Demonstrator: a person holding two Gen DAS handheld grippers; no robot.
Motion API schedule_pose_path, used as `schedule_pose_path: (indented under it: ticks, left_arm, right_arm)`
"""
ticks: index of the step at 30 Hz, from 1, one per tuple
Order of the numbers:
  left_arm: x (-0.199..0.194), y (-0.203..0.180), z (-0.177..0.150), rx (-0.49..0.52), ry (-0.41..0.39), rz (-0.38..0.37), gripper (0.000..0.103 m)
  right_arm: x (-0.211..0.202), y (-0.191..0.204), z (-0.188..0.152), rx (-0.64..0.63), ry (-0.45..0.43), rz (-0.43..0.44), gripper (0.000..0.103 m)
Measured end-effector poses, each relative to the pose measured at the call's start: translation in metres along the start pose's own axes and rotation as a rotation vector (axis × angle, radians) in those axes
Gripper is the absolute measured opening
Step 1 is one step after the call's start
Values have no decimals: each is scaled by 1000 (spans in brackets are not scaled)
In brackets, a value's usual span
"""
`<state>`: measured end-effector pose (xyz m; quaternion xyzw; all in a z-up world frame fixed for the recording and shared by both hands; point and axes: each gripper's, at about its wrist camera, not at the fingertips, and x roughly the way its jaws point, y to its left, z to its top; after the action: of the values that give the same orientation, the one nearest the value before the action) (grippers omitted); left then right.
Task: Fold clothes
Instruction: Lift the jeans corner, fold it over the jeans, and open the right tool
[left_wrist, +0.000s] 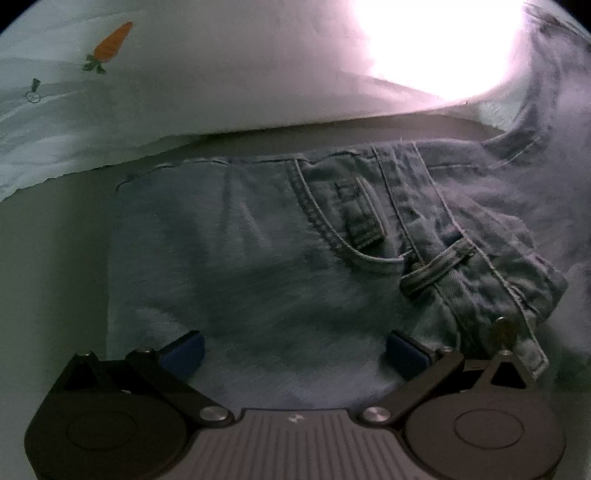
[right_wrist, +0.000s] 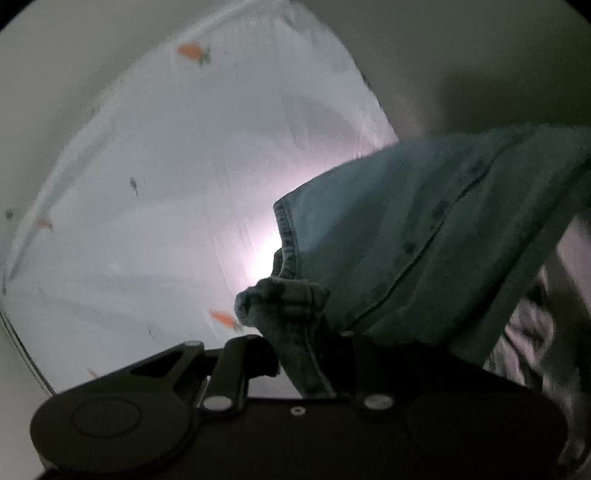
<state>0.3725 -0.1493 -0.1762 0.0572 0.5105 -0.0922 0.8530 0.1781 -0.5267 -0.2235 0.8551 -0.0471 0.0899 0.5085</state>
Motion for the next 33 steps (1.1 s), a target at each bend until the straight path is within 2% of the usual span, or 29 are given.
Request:
schedule_pose_path:
  ticks: [3, 7, 15, 18, 20, 22, 23, 25, 28, 33]
  left_arm:
    - [-16, 12, -1, -20, -17, -36, 103]
    - [-40, 30, -4, -2, -58, 83, 103]
    - [-72, 112, -28, -87, -103, 142, 103]
    - [-72, 137, -39, -126, -83, 170, 103]
    - [-70, 154, -47, -155, -66, 183, 103]
    - [-68, 162, -57, -187, -48, 180, 103]
    - [-66, 167, -61, -203, -39, 178, 103]
    - [-63, 175, -71, -235, -21, 175, 103]
    - [-59, 188, -84, -282, 6, 169, 103]
    - [-67, 185, -92, -304, -16, 152, 103]
  right_arm:
    - [11, -15, -24, 12, 43, -22, 18]
    - [27, -35, -56, 29, 100, -51, 18]
    - [57, -76, -121, 61, 219, -113, 18]
    - [66, -106, -145, 43, 310, -194, 18]
    - [64, -126, -157, 0, 357, -313, 18]
    - [61, -144, -164, -118, 399, -490, 17]
    - [57, -151, -164, -162, 404, -543, 15]
    - [53, -157, -161, -170, 407, -527, 16]
    - [57, -147, -161, -140, 407, -566, 18]
    - [60, -118, -179, -305, 447, -610, 20]
